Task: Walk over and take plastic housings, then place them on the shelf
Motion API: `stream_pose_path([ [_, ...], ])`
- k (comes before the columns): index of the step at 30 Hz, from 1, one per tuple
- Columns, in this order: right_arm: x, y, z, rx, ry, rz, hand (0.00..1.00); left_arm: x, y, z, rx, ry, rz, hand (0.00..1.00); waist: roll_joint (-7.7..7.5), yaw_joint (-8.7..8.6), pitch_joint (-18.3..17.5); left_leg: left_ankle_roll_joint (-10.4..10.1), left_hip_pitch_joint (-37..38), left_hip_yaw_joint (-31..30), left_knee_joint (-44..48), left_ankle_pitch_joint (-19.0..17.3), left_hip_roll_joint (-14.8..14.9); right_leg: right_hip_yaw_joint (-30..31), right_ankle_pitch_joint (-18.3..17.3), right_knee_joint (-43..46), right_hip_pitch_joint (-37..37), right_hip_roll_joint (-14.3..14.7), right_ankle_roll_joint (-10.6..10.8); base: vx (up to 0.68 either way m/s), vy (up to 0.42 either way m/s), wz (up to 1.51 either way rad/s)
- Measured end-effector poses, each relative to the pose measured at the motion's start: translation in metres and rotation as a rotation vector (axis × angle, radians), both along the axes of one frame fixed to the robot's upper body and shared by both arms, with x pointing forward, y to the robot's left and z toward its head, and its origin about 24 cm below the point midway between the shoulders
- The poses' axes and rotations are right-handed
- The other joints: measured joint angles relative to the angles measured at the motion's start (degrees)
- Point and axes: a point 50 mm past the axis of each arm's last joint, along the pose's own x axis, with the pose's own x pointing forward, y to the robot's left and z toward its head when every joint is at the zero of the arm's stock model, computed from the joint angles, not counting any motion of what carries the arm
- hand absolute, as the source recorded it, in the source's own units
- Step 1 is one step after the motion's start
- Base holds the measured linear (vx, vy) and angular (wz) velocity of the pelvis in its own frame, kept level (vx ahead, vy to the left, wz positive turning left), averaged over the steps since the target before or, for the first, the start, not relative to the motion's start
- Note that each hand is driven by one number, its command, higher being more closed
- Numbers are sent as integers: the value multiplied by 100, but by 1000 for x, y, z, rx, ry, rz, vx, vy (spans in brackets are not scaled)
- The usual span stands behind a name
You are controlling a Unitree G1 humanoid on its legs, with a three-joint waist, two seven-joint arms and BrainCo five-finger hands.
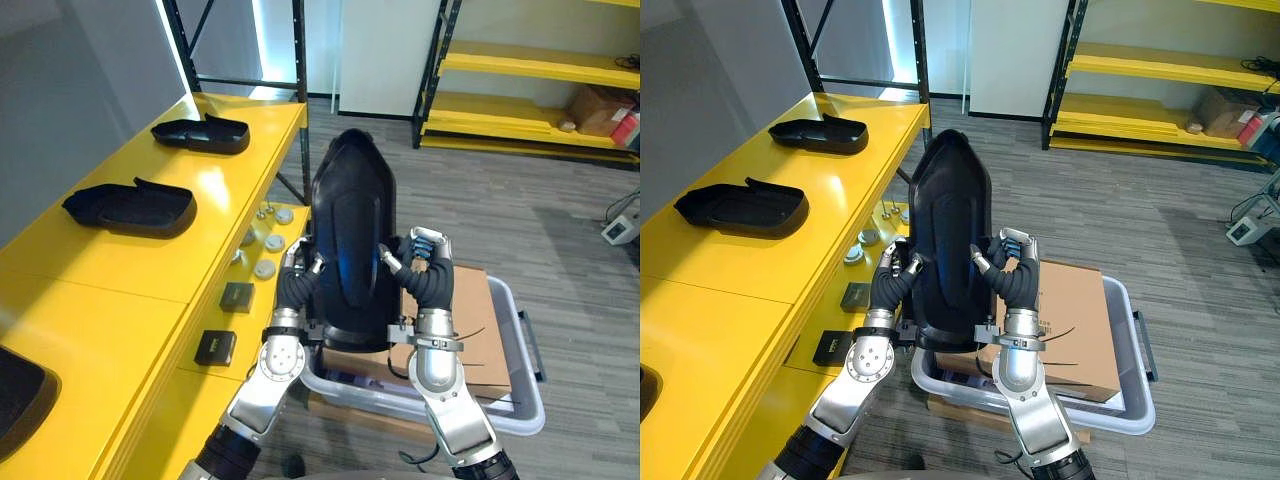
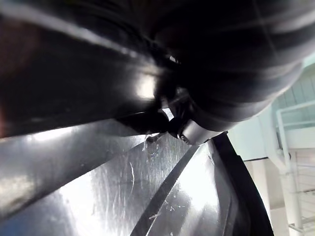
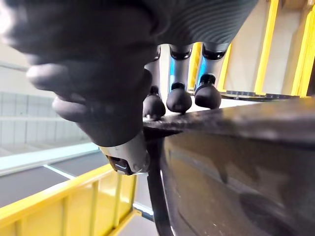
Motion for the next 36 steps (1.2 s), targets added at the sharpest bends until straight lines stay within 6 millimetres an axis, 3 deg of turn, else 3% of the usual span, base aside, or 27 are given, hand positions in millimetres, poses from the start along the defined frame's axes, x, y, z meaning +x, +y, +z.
stream_pose_path([
  [6, -2, -25, 28, 47, -142, -72, 0, 0, 9, -8, -2, 34, 44, 100, -1, -9, -7, 0, 49, 47, -40, 1, -1, 39, 0, -8, 15, 0, 0, -1, 0, -4],
  [12, -8, -55, 42, 93, -234, -175, 0, 2, 17, -12, 13, 47, 90, 100, -1, -12, -8, 0, 49, 47, -57, 1, 3, 39, 0, -29, 15, 7, 0, 0, 0, 0],
  [15, -13, -84, 41, 101, -235, -307, 0, 0, 25, -15, 6, 65, 129, 100, -1, -22, -8, 0, 49, 48, -74, 1, 1, 39, 0, -46, 16, 6, 1, 0, 0, 0],
  [16, -18, -103, 36, 92, -219, -401, 0, -3, 30, -20, -5, 84, 159, 100, -1, -26, -8, 0, 48, 48, -92, 1, 1, 37, 0, -60, 15, 6, 1, 0, 0, 0],
  [18, -26, -122, 27, 78, -178, -499, 0, -8, 36, -24, -10, 104, 189, 100, -1, -26, -8, 0, 48, 45, -113, 1, 2, 31, 0, -74, 15, 7, 1, 0, 0, 0],
  [20, -39, -148, 3, 52, -55, -636, 0, -16, 47, -27, -15, 117, 232, 100, 0, -38, -8, 0, 42, 43, -136, 0, 1, 24, -1, -78, 13, 7, 1, 0, 0, 0],
  [22, -47, -162, -19, 38, 60, -704, 0, -21, 50, -26, -19, 112, 248, 100, 0, -52, -8, 0, 38, 43, -140, 0, 2, 19, -3, -77, 10, 6, 0, 0, 0, 0],
  [24, -61, -178, -63, 38, 300, -786, 0, -28, 57, -20, -29, 92, 277, 100, 4, -47, -10, 0, 37, 46, -141, -2, 13, 13, -11, -70, 10, 5, -3, 0, 0, 0],
  [26, -74, -183, -94, 90, 458, -814, 0, -34, 59, -17, -39, 79, 290, 100, 16, -48, -17, -1, 39, 51, -139, -5, 38, 7, -33, -40, 5, 4, -7, 0, 0, 0],
  [33, -121, -165, -201, 355, 941, -751, 0, -48, 66, -14, -78, 72, 341, 100, 35, 5, -32, -26, 111, 171, -67, -110, 98, -1, -219, 270, -36, 9, -34, -40, -14, -1],
  [36, -138, -153, -229, 452, 1076, -722, 0, -53, 66, -16, -84, 86, 337, 100, 65, 28, -49, -35, 108, 162, -10, -158, 118, -23, -261, 325, -22, 5, -53, -20, -14, 3],
])
